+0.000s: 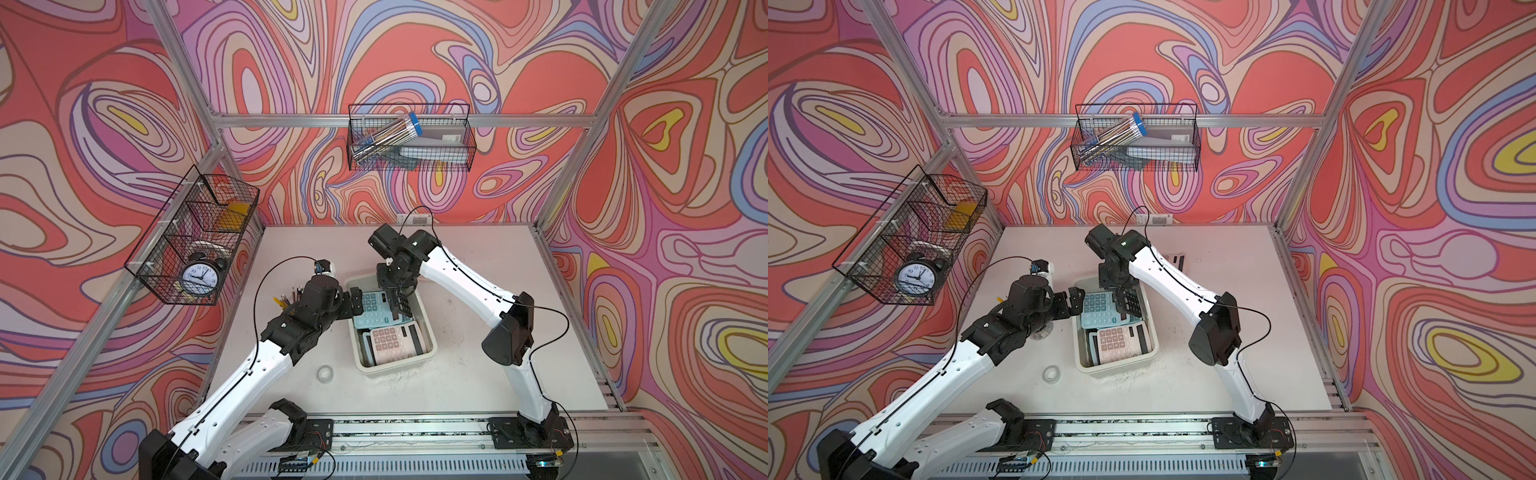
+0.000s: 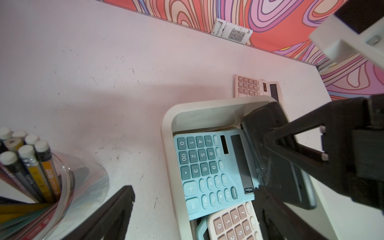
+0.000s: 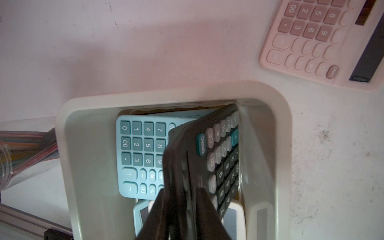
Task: Put the calculator in the storage box
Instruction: Place the calculator in the storage box.
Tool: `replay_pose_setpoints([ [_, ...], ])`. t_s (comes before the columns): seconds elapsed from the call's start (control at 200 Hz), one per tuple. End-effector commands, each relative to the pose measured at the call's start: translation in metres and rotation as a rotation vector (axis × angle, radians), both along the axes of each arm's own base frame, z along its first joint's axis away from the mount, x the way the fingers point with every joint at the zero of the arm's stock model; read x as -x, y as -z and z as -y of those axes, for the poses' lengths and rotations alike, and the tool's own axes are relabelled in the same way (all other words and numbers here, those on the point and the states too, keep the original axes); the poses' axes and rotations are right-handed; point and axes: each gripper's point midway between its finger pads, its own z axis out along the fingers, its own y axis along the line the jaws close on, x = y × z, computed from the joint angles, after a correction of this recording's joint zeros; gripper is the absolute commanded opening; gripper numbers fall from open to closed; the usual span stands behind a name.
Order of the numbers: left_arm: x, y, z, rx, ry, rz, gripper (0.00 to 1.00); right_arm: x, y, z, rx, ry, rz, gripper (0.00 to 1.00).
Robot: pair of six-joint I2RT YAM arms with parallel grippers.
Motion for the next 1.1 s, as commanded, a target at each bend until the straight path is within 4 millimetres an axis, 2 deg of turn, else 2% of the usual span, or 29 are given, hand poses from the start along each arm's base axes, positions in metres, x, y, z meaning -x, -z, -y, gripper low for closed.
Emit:
replay_pose_setpoints([
  [0.0, -0.002, -0.002, 0.0, 0.02, -0.004, 0.015, 0.96, -0.006, -0.007, -0.017, -0.08, 0.012, 0.017, 0.28],
  [0.2, 0.0, 0.0, 0.001, 0.027, 0.003, 0.006, 0.96, -0.007, -0.01, -0.029, -0.135, 0.004, 0.009, 0.32],
  [0.351, 0.002, 0.001, 0.004, 0.038, 0.02, -0.004, 0.96, -0.005, -0.022, -0.034, -0.182, -0.004, 0.019, 0.34],
  [0.381, 0.002, 0.0, 0.005, 0.042, 0.025, -0.003, 0.96, -0.005, -0.026, -0.035, -0.193, -0.009, 0.026, 0.39],
  [0.421, 0.003, 0.001, 0.007, 0.045, 0.031, -0.01, 0.95, -0.004, -0.03, -0.035, -0.203, -0.016, 0.032, 0.4],
  [0.441, 0.003, 0.002, 0.007, 0.046, 0.033, -0.013, 0.96, -0.004, -0.031, -0.035, -0.205, -0.019, 0.037, 0.47],
  [0.481, 0.004, 0.003, 0.008, 0.048, 0.039, -0.017, 0.95, -0.004, -0.036, -0.035, -0.215, -0.027, 0.048, 0.48],
  [0.626, 0.006, 0.007, 0.012, 0.051, 0.059, -0.044, 0.96, 0.001, -0.047, -0.036, -0.254, -0.064, 0.064, 0.49],
  [0.796, 0.006, 0.008, 0.016, 0.052, 0.078, -0.066, 0.95, 0.001, -0.052, -0.024, -0.269, -0.084, 0.093, 0.48],
  [1.007, 0.003, 0.02, 0.014, 0.023, 0.062, -0.092, 0.96, 0.007, -0.024, -0.011, -0.241, -0.12, 0.062, 0.46],
  [1.097, 0.002, 0.028, 0.012, 0.003, 0.056, -0.111, 0.94, 0.011, -0.011, -0.018, -0.251, -0.155, 0.035, 0.45],
])
